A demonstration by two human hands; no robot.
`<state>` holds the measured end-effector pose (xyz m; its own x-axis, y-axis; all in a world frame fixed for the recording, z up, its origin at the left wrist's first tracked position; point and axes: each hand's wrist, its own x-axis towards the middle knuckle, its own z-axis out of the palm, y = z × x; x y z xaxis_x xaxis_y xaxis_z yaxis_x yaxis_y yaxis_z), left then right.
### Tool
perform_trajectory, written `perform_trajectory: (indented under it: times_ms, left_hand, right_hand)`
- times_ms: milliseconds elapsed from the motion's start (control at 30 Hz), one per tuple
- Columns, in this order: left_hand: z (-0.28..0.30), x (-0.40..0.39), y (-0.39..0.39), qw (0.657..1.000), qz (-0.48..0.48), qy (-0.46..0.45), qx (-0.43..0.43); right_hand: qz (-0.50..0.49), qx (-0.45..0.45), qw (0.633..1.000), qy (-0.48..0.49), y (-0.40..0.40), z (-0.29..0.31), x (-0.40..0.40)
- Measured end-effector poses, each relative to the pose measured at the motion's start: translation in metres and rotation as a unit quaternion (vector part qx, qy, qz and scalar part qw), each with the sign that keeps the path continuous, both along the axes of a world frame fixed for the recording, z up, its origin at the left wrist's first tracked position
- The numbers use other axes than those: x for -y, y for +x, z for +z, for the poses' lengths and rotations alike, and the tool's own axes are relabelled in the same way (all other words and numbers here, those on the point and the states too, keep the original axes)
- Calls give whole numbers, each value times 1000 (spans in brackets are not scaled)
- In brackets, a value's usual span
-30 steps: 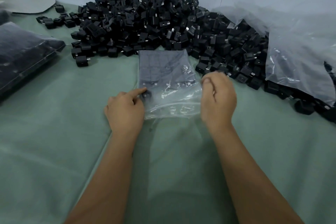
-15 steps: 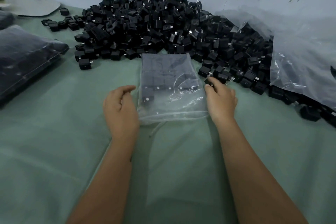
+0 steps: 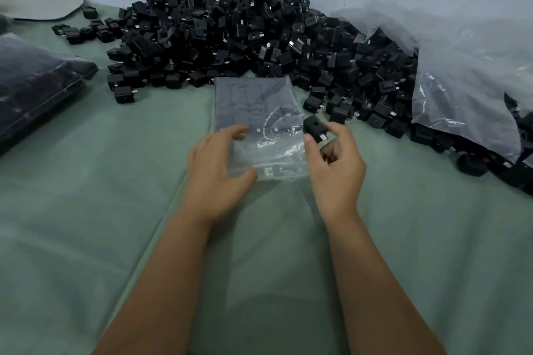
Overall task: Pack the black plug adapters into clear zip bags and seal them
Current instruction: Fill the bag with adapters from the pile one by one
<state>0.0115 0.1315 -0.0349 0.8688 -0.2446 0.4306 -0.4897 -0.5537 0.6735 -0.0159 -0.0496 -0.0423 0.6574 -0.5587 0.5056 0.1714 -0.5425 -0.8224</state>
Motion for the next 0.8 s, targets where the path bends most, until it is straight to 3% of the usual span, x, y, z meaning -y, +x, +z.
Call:
perform_trajectory:
  times_ms: [67, 133, 300, 467, 600, 800]
  left_hand:
    - [0, 4, -2, 994, -9, 107, 24]
    - [-1, 6, -2, 987, 1, 157, 40]
    - [-3, 1, 5, 997, 61, 23, 31]
    - [-6, 2, 10, 994, 94, -37, 31]
    - [-7, 3, 10, 992, 97, -68, 33]
    - [-4, 3, 7, 986, 104, -132, -3]
  right_hand:
    - [20, -2, 999, -40, -5, 1, -6]
    - [44, -5, 994, -97, -9, 2, -12]
    - [90, -5, 958, -273, -13, 5, -27]
    - [45, -29, 900, -432, -5, 2, -39]
    - [30, -108, 884, -454, -7, 1, -48]
    - [45, -153, 904, -396, -8, 2, -56]
